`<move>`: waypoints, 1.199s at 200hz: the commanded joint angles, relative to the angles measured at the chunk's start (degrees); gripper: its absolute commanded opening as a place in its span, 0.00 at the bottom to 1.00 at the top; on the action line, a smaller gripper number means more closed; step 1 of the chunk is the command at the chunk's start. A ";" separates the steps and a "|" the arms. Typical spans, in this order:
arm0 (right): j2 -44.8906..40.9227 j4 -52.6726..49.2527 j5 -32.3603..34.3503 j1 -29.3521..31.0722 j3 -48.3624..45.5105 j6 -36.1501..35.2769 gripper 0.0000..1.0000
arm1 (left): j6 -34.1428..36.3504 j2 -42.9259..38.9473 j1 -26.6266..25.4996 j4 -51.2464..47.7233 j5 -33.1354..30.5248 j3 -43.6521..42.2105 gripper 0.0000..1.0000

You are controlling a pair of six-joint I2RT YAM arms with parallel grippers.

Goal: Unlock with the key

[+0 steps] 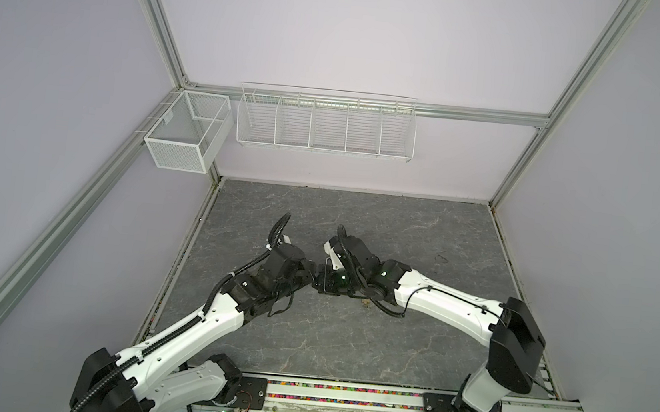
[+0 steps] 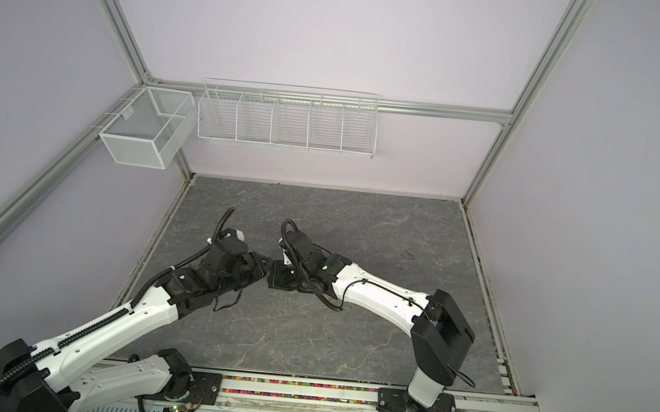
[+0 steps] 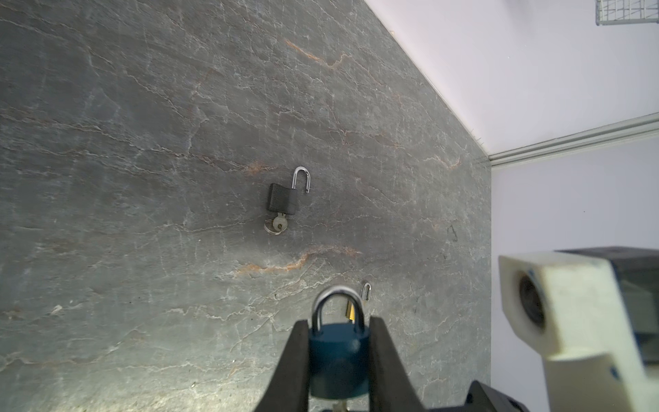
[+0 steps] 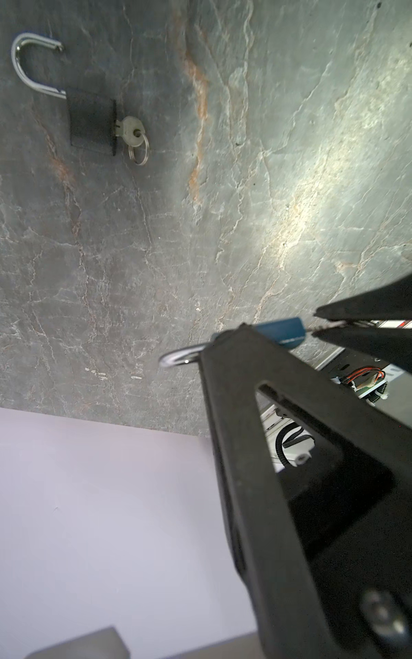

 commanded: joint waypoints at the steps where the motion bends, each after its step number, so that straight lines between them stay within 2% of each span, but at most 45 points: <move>1: -1.37 6.58 0.39 -0.97 1.38 -0.61 0.06 | 1.31 -0.85 -0.93 -3.73 5.54 0.86 0.00; 27: -0.40 9.92 -2.82 -0.68 1.31 -1.29 0.06 | 0.88 -1.22 -0.97 -1.56 7.30 -0.04 0.00; 52: -1.21 7.27 1.17 -0.56 0.98 -4.14 0.06 | 2.95 -0.88 -0.99 -1.80 9.55 0.98 0.00; 81: -2.83 12.38 -2.40 -0.70 -1.29 -6.91 0.06 | 3.45 -0.53 -0.93 -1.73 11.59 0.49 0.00; 98: -3.24 10.53 -0.99 -0.89 -1.65 -5.77 0.07 | 2.59 -1.04 -0.87 0.18 12.54 -0.29 0.00; 116: -4.43 16.95 -2.82 -2.31 -6.26 -1.14 0.07 | 1.73 -2.54 -0.93 2.43 12.72 -1.55 0.00; 143: -5.70 22.98 -5.92 -2.59 -8.09 0.85 0.07 | 1.99 -4.25 -0.93 3.00 11.05 -2.20 0.00; 168: -6.82 26.87 -10.15 -2.67 -8.04 0.58 0.06 | 2.47 -5.84 -0.91 6.90 11.56 -4.84 0.00; 196: -9.97 27.52 -10.99 -3.32 -9.37 -0.82 0.06 | 3.28 -8.63 -0.93 6.25 9.46 -6.28 0.00; 240: -10.95 33.04 -18.33 -3.71 -9.36 1.12 0.06 | 4.76 -9.87 -0.91 6.00 8.39 -6.72 0.00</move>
